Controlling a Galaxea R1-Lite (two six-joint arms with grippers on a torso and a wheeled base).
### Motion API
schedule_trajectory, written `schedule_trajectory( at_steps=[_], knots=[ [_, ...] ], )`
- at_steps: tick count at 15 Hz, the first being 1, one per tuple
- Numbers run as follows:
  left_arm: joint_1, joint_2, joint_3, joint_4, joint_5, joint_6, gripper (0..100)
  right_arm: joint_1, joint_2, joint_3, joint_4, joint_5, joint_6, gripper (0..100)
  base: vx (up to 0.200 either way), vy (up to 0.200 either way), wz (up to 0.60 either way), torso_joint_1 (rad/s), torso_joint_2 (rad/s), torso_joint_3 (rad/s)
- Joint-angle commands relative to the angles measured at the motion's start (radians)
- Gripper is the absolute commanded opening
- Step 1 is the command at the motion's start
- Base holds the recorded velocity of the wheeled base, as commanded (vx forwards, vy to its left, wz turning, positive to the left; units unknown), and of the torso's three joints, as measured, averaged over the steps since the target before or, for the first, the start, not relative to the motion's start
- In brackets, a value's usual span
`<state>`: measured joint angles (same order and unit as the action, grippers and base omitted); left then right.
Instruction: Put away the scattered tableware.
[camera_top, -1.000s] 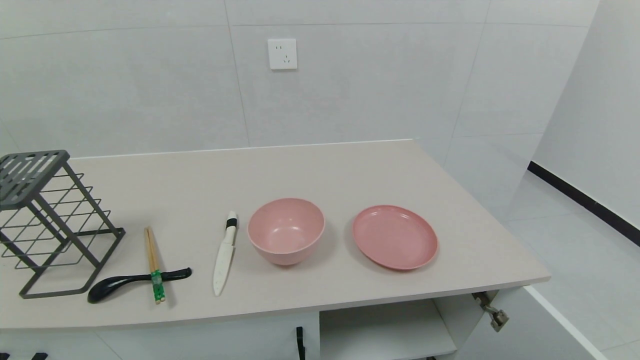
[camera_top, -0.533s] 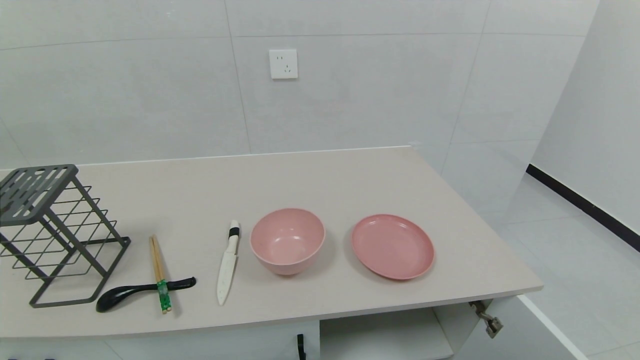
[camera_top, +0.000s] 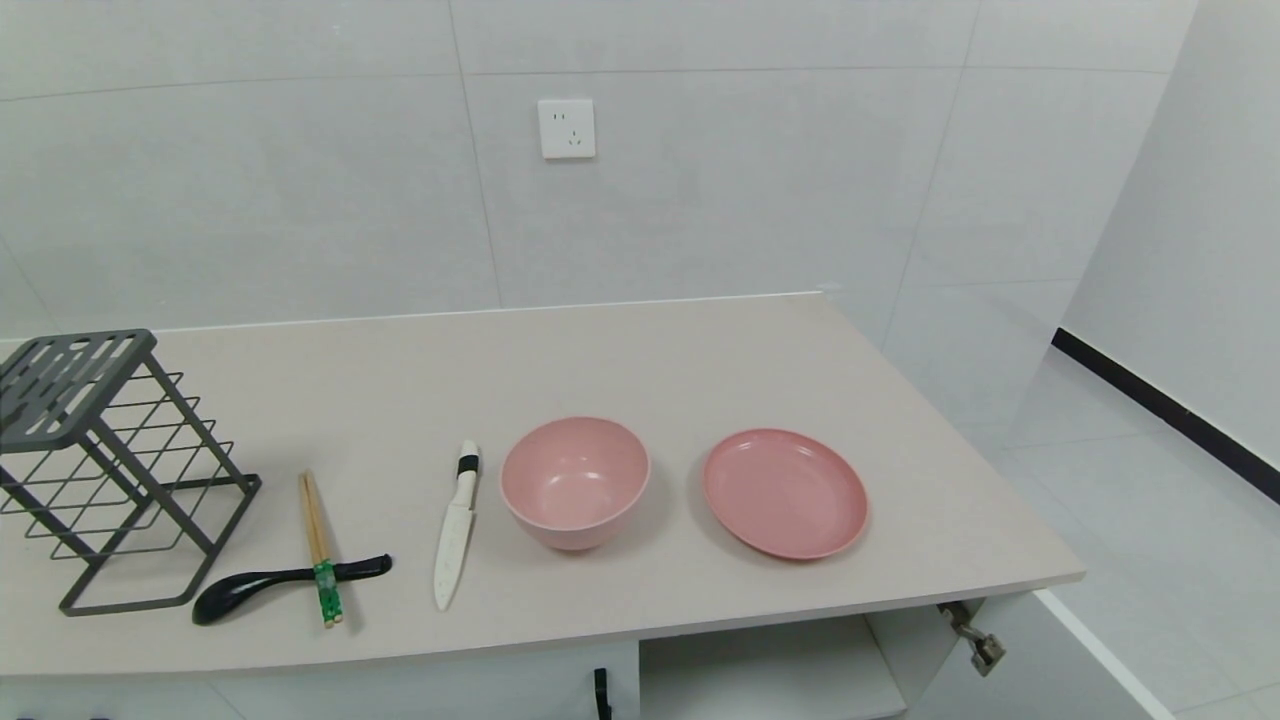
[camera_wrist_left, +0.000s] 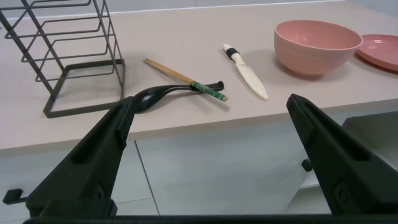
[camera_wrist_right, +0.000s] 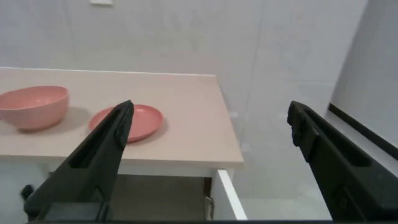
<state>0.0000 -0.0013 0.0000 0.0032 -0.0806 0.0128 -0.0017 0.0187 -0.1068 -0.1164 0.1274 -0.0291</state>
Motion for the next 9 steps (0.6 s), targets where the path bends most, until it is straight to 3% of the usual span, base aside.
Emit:
schedule_trajectory(
  at_steps=[1, 4, 6, 9],
  knots=[
    [0.000, 0.001, 0.000, 0.000, 0.001, 0.000, 100, 0.011, 0.109, -0.152, 0.073, 0.101, -0.009, 100, 0.000, 0.000, 0.00, 0.000, 0.00, 0.000],
    [0.000, 0.001, 0.000, 0.000, 0.001, 0.001, 100, 0.091, 0.400, -0.283, 0.070, 0.296, 0.015, 100, 0.000, 0.000, 0.00, 0.000, 0.00, 0.000],
    [0.000, 0.001, 0.000, 0.000, -0.001, 0.001, 100, 0.118, 0.610, -0.329, 0.034, 0.354, 0.026, 100, 0.000, 0.000, 0.00, 0.000, 0.00, 0.000],
    [0.000, 0.001, 0.000, 0.000, 0.001, 0.001, 100, 0.124, 0.942, -0.327, -0.181, 0.354, 0.018, 100, 0.000, 0.000, 0.00, 0.000, 0.00, 0.000]
  ],
)
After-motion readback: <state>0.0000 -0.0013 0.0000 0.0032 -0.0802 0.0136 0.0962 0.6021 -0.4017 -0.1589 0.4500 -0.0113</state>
